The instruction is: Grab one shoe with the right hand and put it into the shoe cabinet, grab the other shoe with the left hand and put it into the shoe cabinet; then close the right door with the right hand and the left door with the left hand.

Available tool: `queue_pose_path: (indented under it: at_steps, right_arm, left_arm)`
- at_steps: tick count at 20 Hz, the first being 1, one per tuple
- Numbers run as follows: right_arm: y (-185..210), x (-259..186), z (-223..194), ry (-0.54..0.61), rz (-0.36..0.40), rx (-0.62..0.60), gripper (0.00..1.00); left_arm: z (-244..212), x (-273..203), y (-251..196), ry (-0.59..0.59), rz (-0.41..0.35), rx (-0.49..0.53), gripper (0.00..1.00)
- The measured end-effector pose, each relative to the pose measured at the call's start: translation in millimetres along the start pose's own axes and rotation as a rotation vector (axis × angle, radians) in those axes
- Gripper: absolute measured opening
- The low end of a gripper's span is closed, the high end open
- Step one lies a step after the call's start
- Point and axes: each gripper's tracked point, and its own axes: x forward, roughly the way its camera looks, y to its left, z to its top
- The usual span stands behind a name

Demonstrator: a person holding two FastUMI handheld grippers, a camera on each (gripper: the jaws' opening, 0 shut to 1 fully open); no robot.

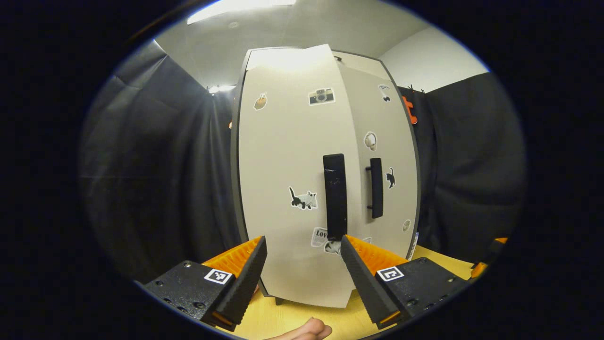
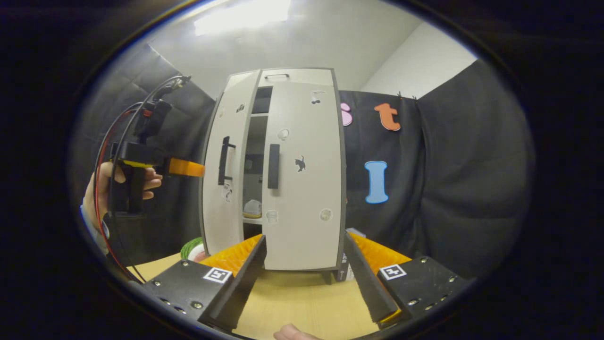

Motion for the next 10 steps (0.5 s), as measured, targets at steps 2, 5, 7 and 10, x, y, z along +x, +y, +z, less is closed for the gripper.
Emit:
queue_pose_path:
  at_steps: [2,5,7,10]
  right_arm:
    - [-7,2,-1,0.007,-0.013,0.007,0.98]
    - [-9,2,0,0.005,-0.014,0.007,0.98]
    - [-10,2,2,0.004,-0.012,0.007,0.98]
    - [-7,4,5,0.005,-0.009,0.006,0.98]
  left_arm:
    - [-6,-12,-19,0.012,-0.016,0.007,0.99]
    - [-16,-25,-38,0.025,-0.017,0.023,0.99]
    - [-28,-36,-43,0.050,0.004,0.019,0.96]
    - [-36,-53,-46,0.039,0.019,0.015,0.96]
